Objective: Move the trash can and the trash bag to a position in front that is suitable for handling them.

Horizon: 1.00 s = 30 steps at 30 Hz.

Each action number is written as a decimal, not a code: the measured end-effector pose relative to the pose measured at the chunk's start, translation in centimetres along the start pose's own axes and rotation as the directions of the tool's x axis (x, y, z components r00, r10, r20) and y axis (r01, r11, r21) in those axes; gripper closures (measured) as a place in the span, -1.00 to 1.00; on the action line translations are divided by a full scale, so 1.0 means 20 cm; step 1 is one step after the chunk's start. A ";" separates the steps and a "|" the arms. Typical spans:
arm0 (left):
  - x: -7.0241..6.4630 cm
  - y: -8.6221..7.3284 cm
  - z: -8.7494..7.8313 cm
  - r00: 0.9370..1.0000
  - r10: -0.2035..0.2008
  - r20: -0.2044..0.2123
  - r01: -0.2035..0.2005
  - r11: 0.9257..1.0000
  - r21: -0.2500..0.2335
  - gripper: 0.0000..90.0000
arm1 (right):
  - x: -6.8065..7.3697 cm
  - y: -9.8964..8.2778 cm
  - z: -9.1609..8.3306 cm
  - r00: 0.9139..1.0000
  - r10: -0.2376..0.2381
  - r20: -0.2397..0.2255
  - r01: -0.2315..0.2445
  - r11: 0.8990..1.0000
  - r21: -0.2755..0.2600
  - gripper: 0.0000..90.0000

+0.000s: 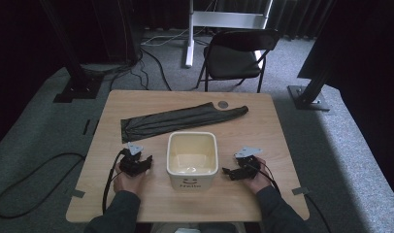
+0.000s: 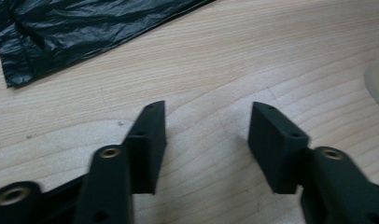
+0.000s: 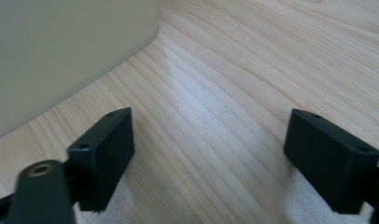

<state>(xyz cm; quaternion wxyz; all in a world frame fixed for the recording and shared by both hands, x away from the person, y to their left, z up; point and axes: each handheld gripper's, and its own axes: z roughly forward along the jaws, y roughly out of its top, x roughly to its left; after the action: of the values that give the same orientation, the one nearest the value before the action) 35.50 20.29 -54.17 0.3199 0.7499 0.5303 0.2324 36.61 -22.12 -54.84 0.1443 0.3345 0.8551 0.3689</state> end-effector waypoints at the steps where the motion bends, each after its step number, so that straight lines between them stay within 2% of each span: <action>1: 0.00 0.00 0.00 1.000 0.008 0.007 -0.008 1.000 0.002 0.16 | 0.00 0.00 0.00 1.000 0.001 0.000 -0.001 1.000 -0.002 -0.57; 7: -0.01 0.01 0.00 0.999 0.027 0.024 -0.027 1.000 0.006 0.34 | 0.00 0.00 0.00 1.000 0.006 0.008 -0.006 1.000 -0.016 -0.37; 9: -0.02 0.01 -0.01 0.998 0.051 0.035 -0.051 0.999 0.015 0.46 | 0.01 0.00 0.00 1.000 0.010 0.010 -0.010 1.000 -0.019 -0.30; 12: -0.04 0.02 -0.01 0.995 0.080 0.065 -0.082 0.997 0.014 0.49 | 0.01 0.00 0.00 1.000 0.014 0.016 -0.013 1.000 -0.026 -0.16; 15: -0.07 0.04 -0.04 0.988 0.105 0.112 -0.105 0.994 0.000 0.47 | 0.01 0.01 -0.01 0.999 0.028 0.027 -0.027 0.999 -0.028 -0.02; 18: -0.10 0.05 -0.06 0.981 0.111 0.159 -0.110 0.994 -0.017 0.43 | 0.00 0.01 -0.02 0.998 0.045 0.036 -0.044 0.999 -0.020 0.09; 21: -0.13 0.06 -0.09 0.972 0.124 0.197 -0.121 0.992 -0.027 0.40 | 0.00 0.01 -0.03 0.998 0.054 0.031 -0.053 0.998 -0.015 0.11; 30: -0.22 0.06 -0.14 0.954 0.181 0.240 -0.179 0.983 -0.029 0.32 | 0.10 0.06 -0.05 1.000 -0.010 0.016 0.011 0.999 -0.031 0.12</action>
<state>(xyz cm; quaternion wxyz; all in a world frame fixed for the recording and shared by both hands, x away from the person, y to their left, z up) 32.97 16.55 -51.50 0.3624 0.8166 0.4162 0.1694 35.24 -20.76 -53.40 0.1580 0.3306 0.8498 0.3790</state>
